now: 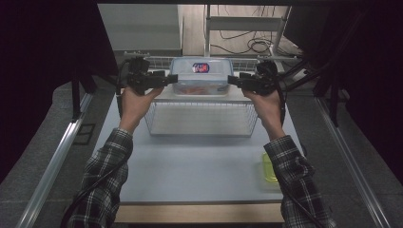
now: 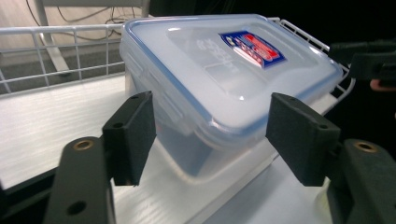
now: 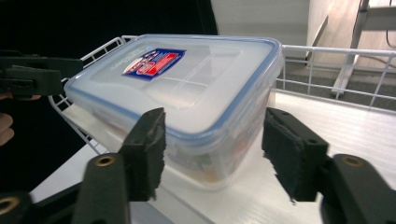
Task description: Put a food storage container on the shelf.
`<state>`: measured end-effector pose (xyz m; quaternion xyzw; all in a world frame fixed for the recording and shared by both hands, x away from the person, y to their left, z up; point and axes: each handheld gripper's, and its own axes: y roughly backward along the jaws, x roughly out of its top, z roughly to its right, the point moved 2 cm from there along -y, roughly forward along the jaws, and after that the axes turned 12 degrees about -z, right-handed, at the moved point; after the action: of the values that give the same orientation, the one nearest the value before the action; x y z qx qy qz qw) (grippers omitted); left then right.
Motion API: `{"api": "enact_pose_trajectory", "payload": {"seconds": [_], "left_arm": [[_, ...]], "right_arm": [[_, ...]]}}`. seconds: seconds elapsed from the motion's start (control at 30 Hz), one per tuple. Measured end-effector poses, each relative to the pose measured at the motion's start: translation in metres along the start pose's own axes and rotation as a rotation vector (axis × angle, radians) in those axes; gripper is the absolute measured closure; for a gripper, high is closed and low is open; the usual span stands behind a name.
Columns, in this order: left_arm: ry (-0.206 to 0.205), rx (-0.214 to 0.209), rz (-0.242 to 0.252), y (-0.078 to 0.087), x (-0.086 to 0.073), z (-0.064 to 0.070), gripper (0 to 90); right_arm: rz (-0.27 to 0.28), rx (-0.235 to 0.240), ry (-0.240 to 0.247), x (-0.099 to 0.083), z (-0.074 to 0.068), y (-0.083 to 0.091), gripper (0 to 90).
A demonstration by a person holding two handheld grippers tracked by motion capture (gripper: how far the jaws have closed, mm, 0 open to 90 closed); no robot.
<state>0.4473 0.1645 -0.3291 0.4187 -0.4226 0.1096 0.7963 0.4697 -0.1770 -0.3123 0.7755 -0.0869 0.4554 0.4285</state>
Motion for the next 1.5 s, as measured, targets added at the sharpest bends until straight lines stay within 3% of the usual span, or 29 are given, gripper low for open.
{"api": "enact_pose_trajectory", "payload": {"seconds": [0.4,0.57,0.73,1.2,1.5], "left_arm": [[-0.092,-0.002,-0.048,0.010,-0.033,0.020,19.1],[-0.118,-0.029,-0.077,0.011,-0.050,0.029,17.1],[-0.146,-0.015,-0.099,0.012,-0.068,0.038,17.1],[-0.211,-0.017,-0.126,0.016,-0.116,0.061,15.2],[-0.218,-0.024,-0.128,0.014,-0.146,0.071,12.6]], "right_arm": [[-0.011,-0.002,0.105,-0.029,-0.011,0.007,21.6],[-0.015,0.016,0.135,-0.040,-0.019,0.010,16.1],[-0.028,0.012,0.178,-0.053,-0.029,0.012,12.8],[-0.057,0.071,0.213,-0.096,-0.046,0.014,7.1],[-0.089,0.059,0.245,-0.128,-0.051,0.012,5.7]]}}
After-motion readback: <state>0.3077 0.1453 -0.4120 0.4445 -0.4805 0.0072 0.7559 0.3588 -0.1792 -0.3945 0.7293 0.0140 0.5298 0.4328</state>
